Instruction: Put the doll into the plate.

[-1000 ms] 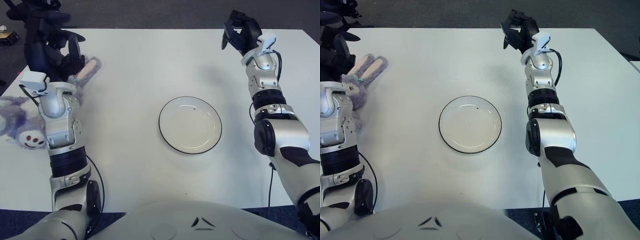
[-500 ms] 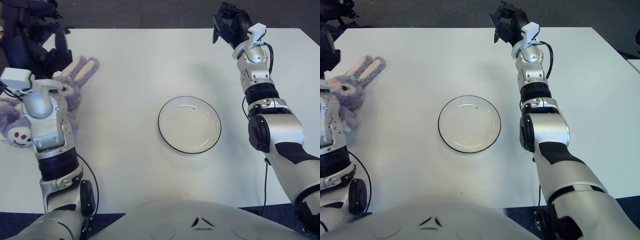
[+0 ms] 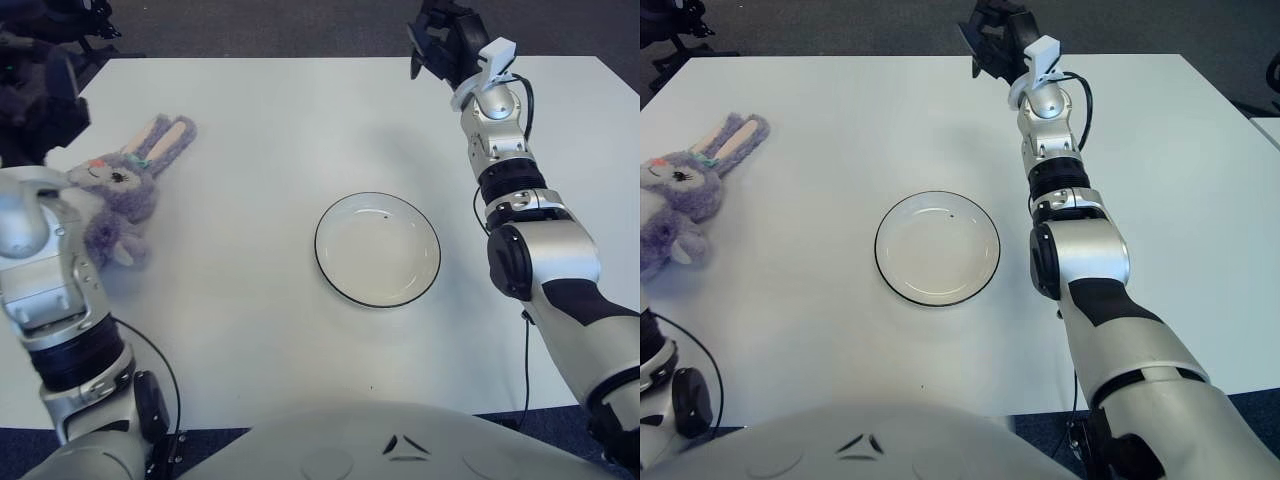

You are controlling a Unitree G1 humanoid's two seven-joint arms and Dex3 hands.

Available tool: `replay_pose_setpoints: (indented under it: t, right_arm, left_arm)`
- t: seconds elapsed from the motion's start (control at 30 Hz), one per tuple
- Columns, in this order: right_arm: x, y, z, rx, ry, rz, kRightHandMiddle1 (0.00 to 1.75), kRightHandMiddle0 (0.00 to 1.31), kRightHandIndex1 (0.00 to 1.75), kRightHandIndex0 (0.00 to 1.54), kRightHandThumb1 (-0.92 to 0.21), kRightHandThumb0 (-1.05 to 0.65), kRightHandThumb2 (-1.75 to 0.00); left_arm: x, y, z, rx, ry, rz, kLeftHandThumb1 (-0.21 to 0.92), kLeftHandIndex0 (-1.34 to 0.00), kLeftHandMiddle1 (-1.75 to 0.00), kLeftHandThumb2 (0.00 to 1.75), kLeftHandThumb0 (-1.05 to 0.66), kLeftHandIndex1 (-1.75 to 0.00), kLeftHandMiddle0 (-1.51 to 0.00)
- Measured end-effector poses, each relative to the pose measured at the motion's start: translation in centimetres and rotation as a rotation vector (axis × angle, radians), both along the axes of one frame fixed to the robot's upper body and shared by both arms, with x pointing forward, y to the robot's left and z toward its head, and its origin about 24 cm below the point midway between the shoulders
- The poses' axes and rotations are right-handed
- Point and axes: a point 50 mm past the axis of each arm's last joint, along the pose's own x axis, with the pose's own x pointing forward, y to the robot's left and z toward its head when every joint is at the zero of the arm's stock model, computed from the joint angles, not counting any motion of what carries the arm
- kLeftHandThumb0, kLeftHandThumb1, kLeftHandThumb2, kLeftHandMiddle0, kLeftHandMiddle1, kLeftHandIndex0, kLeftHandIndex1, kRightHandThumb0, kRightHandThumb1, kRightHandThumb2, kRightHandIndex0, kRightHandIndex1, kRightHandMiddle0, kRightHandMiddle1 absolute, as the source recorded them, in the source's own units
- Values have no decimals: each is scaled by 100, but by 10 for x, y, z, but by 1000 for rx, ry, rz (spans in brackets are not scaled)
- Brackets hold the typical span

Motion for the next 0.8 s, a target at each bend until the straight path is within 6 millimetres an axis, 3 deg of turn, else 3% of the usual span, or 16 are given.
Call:
replay_pose_setpoints:
  t: [0.47, 0.8]
  right_arm:
    - [2, 22, 5, 99, 41, 149, 175, 72, 175, 91, -92, -34, -29]
    - [2, 30, 6, 82, 44, 192, 175, 70, 175, 89, -92, -33, -30]
  left_arm:
    - [-17, 6, -5, 7, 15, 106, 82, -30, -152, 50, -1, -142, -52]
    - [-45, 14, 1, 17, 14, 256, 82, -30, -152, 49, -1, -143, -52]
